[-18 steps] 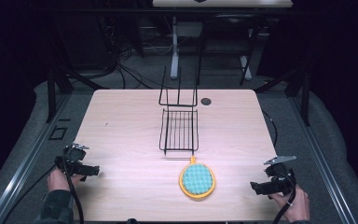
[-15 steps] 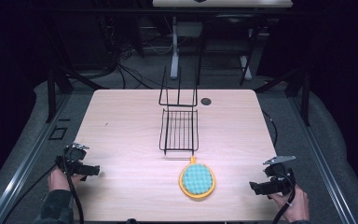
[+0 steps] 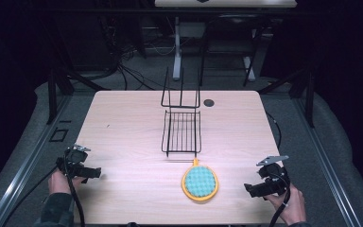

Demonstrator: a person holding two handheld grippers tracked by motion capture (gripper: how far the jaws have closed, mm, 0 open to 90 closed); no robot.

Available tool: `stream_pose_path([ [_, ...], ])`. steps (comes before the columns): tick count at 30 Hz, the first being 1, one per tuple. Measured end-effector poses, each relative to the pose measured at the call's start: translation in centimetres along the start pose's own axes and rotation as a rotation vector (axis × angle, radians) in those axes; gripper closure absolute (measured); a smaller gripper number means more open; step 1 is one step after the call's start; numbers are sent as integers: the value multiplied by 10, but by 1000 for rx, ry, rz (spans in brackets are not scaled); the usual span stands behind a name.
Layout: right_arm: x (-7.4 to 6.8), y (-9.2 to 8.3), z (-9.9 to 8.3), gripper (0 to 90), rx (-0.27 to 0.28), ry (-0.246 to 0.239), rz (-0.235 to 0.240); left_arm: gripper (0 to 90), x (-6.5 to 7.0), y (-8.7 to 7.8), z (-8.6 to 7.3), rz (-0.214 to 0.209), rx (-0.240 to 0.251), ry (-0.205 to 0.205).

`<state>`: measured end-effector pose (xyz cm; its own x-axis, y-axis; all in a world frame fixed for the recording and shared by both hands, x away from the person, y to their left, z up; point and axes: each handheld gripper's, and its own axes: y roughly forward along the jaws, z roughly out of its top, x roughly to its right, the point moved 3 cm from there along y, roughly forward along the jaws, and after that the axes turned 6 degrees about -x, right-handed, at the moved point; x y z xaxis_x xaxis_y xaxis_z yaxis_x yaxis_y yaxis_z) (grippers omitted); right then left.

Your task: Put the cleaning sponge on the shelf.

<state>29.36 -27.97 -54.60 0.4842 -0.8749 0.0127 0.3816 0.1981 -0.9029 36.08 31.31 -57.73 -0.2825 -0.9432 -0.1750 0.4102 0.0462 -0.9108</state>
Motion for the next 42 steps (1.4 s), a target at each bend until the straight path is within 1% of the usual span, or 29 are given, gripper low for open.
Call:
stream_pose_path([
  [1, 0, 0, 0, 42, 0, 0, 0, 0, 0, 0, 0, 0, 0, 0],
  [2, -4, 1, 3, 42, 10, -10, 14, 0, 0, 0, -1, 2, 0, 2],
  [3, -6, 0, 5, 42, 6, -21, 11, 0, 0, -1, -1, 4, 0, 2],
  [6, -13, 0, 9, 43, 17, -40, 27, 0, 0, -2, 0, 13, 4, 4],
  [8, -17, 1, 12, 43, 20, -52, 35, 0, 2, -2, 1, 17, 1, 14],
  [10, -21, 2, 15, 43, 16, -67, 42, 0, 3, -2, 1, 16, -3, 21],
  [13, -27, 5, 21, 43, 12, -90, 53, 0, 3, -1, 0, 15, -4, 15],
  [14, -29, 6, 23, 43, 15, -92, 60, 0, 2, -1, 0, 16, -5, 14],
  [16, -35, 8, 27, 43, 13, -113, 68, 0, 2, -1, 0, 19, -4, 15],
  [17, -38, 8, 29, 43, 10, -114, 80, 0, 2, -1, 0, 20, -4, 15],
  [18, -41, 10, 32, 43, 12, -128, 81, 0, 2, -1, 0, 19, -3, 11],
  [21, -51, 13, 37, 43, 12, -160, 93, 0, 3, -1, 1, 19, -5, 15],
  [23, -58, 14, 41, 42, 7, -171, 103, 0, 3, -1, 1, 20, -4, 14],
  [24, -60, 15, 43, 42, 11, -183, 108, 0, 2, -1, 1, 23, -6, 21],
  [26, -65, 17, 46, 42, 13, -197, 116, 0, 2, -2, 1, 25, -5, 18],
  [27, -68, 17, 48, 42, 9, -198, 125, 0, 2, -2, 1, 26, -5, 16],
  [28, -69, 20, 49, 42, 13, -204, 129, 0, 2, -2, 1, 25, -4, 16],
  [31, -75, 25, 53, 42, 1, -222, 137, 0, 2, -1, 1, 26, -5, 22],
  [33, -78, 27, 56, 42, -3, -226, 144, 0, 2, -2, 1, 25, -7, 23],
  [37, -83, 31, 59, 45, -5, -232, 153, 0, 2, -1, 1, 26, -9, 21],
  [38, -86, 34, 62, 48, -11, -243, 155, 0, 2, -1, 1, 27, -10, 24],
  [42, -92, 38, 66, 58, -17, -259, 162, 0, 3, -1, 1, 28, -10, 24],
])
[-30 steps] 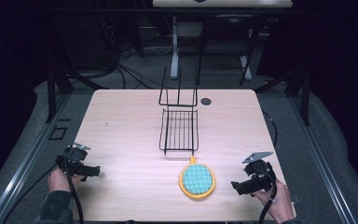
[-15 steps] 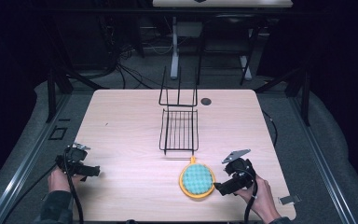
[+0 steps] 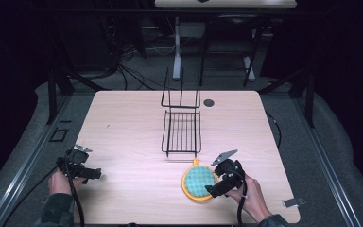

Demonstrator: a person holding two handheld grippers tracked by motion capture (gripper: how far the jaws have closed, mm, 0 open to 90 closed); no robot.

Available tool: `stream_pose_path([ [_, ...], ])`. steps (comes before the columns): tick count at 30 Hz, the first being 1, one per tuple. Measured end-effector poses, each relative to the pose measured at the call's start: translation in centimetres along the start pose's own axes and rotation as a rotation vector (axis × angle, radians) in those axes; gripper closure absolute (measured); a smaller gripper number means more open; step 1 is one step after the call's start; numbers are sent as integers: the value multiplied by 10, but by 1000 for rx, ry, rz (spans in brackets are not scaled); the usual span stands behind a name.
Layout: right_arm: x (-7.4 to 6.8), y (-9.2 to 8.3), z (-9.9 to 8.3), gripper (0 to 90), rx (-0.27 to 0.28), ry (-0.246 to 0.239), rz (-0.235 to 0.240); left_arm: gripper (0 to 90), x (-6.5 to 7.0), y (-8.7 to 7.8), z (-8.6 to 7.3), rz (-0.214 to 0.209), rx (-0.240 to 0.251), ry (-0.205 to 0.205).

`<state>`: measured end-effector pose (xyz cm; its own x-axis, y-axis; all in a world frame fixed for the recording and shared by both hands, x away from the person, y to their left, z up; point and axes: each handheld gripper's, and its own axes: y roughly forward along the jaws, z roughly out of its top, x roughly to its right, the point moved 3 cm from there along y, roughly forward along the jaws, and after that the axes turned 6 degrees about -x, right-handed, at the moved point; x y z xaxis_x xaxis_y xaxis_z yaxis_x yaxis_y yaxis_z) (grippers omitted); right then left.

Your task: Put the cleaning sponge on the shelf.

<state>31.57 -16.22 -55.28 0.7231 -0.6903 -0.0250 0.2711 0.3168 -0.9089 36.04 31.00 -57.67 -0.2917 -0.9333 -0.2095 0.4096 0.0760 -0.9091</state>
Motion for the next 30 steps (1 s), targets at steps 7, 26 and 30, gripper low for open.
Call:
stream_pose_path([
  [7, -1, 7, 9, 143, 7, -3, 30, 1, 0, 1, 0, 4, -4, 2],
  [26, 4, 19, 4, 563, -33, 80, 60, 4, 2, 2, -2, -7, -16, 13],
  [30, 4, 20, 2, 640, -32, 99, 74, 5, 2, 2, -2, -7, -14, 13],
])
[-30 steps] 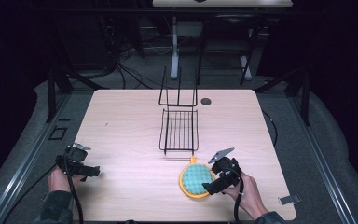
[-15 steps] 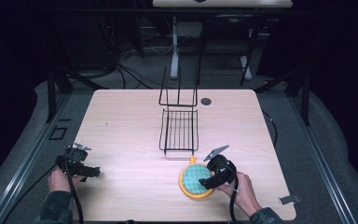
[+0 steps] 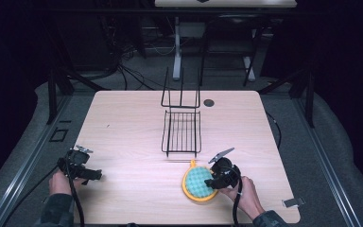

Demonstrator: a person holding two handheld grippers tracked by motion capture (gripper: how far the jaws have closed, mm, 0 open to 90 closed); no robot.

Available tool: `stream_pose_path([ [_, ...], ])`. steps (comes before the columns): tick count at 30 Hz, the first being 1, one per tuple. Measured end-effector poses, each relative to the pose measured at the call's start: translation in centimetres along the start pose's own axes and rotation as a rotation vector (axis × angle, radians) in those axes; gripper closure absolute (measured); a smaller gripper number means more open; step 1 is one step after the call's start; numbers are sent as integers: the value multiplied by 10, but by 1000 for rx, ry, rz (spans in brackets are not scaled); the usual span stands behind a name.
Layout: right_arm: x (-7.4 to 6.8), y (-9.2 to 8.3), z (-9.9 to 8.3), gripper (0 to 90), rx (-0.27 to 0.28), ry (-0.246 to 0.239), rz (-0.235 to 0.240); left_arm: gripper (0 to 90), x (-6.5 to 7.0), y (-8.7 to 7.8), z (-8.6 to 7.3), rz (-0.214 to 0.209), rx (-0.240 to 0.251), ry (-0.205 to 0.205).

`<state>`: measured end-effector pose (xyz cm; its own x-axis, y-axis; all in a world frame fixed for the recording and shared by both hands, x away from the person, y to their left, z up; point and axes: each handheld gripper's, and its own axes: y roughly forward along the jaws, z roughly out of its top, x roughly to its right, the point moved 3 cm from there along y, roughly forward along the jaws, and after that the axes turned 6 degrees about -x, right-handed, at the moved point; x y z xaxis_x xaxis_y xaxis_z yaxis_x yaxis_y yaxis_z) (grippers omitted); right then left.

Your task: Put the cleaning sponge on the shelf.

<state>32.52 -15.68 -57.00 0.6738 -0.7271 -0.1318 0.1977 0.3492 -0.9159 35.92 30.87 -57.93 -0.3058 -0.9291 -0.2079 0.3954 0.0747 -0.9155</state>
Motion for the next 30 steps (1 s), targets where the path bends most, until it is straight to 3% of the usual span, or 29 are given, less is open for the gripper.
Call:
stream_pose_path([
  [10, -4, 2, -4, 823, 23, 50, -21, 9, 0, -1, 0, 2, 0, 3],
  [16, -4, -1, -5, 857, 55, 51, -19, 1, -1, -3, 1, -5, 29, -8],
  [21, -3, -8, -5, 872, 95, 49, -33, 2, -1, -2, 1, -8, 27, -5],
  [30, -5, -21, -7, 877, 133, 47, -12, 2, -1, -2, 1, -12, 22, -9],
])
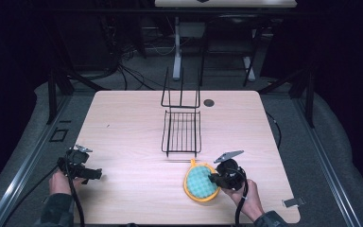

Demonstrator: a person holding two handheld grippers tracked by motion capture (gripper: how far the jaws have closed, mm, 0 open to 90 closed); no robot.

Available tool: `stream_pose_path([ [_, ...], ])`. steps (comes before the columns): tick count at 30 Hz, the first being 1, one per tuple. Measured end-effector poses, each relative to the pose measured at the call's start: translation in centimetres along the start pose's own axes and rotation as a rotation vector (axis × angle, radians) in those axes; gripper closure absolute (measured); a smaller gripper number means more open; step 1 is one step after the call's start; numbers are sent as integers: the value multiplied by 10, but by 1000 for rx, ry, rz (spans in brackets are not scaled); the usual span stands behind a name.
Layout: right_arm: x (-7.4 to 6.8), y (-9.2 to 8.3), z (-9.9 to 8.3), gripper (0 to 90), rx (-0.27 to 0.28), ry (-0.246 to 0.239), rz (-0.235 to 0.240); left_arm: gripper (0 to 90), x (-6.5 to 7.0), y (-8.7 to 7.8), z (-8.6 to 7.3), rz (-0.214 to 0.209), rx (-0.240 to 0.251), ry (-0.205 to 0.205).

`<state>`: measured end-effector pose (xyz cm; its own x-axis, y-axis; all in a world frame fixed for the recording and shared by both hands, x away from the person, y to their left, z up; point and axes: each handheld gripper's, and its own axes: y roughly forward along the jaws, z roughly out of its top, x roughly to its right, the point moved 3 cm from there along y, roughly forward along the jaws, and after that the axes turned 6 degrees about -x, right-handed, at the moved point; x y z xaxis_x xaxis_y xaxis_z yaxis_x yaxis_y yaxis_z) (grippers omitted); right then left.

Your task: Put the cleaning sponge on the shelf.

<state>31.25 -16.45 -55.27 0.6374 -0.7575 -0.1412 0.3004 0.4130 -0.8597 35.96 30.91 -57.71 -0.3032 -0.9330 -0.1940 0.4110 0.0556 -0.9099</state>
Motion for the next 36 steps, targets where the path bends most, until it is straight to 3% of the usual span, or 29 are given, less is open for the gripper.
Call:
stream_pose_path([
  [13, -2, -16, 2, 877, 68, -10, 18, 3, -1, 0, 0, -10, 3, -12],
  [36, -5, -39, 20, 876, 145, -29, -3, 2, 0, 0, 0, -9, 0, -10],
])
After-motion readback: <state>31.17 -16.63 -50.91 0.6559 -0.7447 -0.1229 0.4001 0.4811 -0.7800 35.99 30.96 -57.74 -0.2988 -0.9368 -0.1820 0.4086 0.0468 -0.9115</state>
